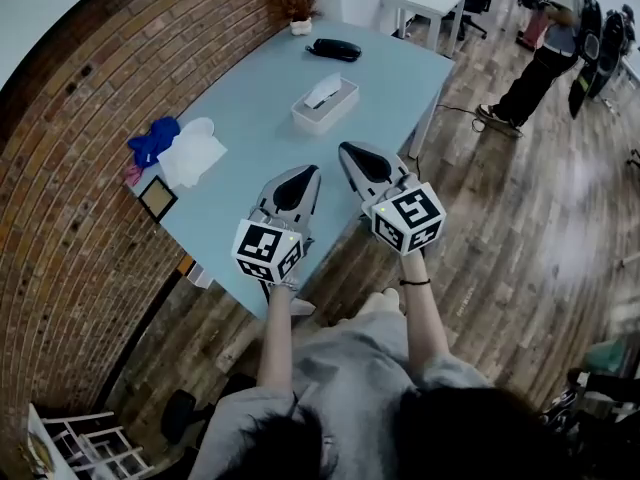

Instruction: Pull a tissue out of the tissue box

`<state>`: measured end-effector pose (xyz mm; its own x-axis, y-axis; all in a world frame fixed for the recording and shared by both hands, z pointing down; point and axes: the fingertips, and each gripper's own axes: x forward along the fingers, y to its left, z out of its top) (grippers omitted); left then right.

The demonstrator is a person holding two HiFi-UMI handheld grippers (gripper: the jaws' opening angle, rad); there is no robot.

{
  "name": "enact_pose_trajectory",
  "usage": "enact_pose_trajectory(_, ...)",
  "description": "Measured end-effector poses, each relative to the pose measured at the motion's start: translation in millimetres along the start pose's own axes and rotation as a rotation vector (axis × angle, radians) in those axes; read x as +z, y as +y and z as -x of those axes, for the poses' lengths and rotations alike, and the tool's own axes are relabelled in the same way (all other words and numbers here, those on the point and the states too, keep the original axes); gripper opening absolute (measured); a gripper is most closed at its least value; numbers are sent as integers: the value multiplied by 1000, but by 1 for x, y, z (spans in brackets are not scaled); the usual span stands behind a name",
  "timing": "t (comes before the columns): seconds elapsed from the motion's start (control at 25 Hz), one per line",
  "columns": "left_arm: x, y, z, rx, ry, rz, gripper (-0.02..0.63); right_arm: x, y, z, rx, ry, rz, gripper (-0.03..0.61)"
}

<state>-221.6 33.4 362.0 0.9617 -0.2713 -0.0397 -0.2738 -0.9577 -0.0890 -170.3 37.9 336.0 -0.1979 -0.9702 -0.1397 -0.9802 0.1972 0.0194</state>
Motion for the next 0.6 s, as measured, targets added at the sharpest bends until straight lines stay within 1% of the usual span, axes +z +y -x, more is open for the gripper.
enact_pose_trajectory(0.08, -3, 1, -9, 16, 25, -15, 3, 3, -9, -2, 11, -18, -18, 0)
enact_pose_trajectory(0.2, -6, 6, -26, 51, 58, -38, 3, 4, -23, -9, 22, -4, 25, 0)
enact_pose_trajectory(0.36, -12, 12, -53, 86, 64, -22, 3, 0, -49, -18, 46, 26, 61, 0)
enact_pose_trajectory(0.48, -14, 13, -75, 103, 73, -22, 3, -1, -72, -24, 66, 38, 63, 0)
enact_pose_trajectory(0.6, -13, 13, -96, 126, 59, -30, 3, -3, -91, -28, 94, 46, 61, 0)
